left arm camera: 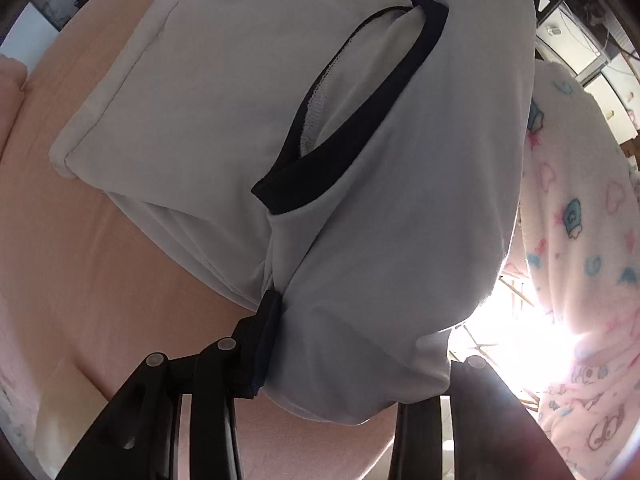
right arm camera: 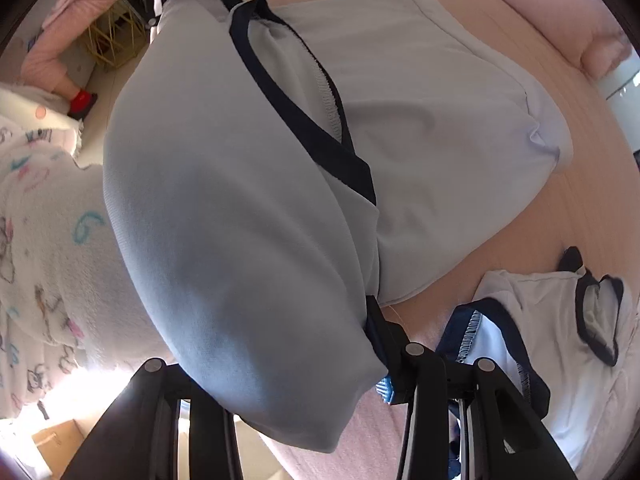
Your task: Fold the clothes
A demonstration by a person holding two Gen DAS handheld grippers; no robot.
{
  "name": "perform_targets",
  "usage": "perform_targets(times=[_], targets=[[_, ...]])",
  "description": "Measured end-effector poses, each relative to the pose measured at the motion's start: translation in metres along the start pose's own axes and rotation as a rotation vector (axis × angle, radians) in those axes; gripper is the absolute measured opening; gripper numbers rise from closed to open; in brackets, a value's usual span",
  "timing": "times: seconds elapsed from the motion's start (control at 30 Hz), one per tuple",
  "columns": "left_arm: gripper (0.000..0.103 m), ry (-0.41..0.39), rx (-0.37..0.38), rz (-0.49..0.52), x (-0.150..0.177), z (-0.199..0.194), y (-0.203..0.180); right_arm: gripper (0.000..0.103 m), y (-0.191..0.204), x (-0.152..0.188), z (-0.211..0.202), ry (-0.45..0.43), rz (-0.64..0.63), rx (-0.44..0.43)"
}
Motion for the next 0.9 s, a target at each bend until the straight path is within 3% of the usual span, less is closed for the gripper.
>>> perform_targets(times=[0.17, 0.3, 0.43, 0.67, 0.77, 0.83, 0.9], targets=[[0.033, -0.078, 0.209, -0.366, 0.0, -0.008, 0.029, 0.042, -0.021, 0.006, -0.01, -0.108, 0.306, -0.166], [0.033, -0.117, 0.302, -0.541, 0.005, -0.008, 0.043, 0.042, -0.03, 0.013, -0.011, -0.166, 0.46, -0.225], [0.033, -0.152, 0.324, -0.631, -0.009, -0.011, 0.06, 0.042, -0.052, 0.003, -0.018, -0.232, 0.585, -0.243], [0.036, -0.217, 0.322, -0.854, 0.01, -0.009, 0.078, 0.042, -0.066, 0.003, -0.029, -0.299, 0.719, -0.179], [0.036, -0.277, 0.293, -0.927, 0.007, -0.01, 0.089, 0.042, -0.07, 0.01, -0.035, -0.344, 0.784, -0.131], [0.036, -0.313, 0.266, -0.955, -0.007, -0.006, 0.088, 0.042, -0.095, 0.005, -0.039, -0.369, 0.83, -0.101], [0.041, -0.351, 0.237, -1.002, -0.002, -0.006, 0.09, 0.042, -0.101, 0.007, -0.039, -0.397, 0.866, -0.066]])
Point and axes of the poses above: each gripper's, at about its wrist camera, not at the fingertips, and z roughly the way its jaws point, y to its left, x to its underside, the point moved 6 cm from there along z, roughly the way its jaws point, and after that the axes turned 10 degrees about -y, right-handed, at the moved point
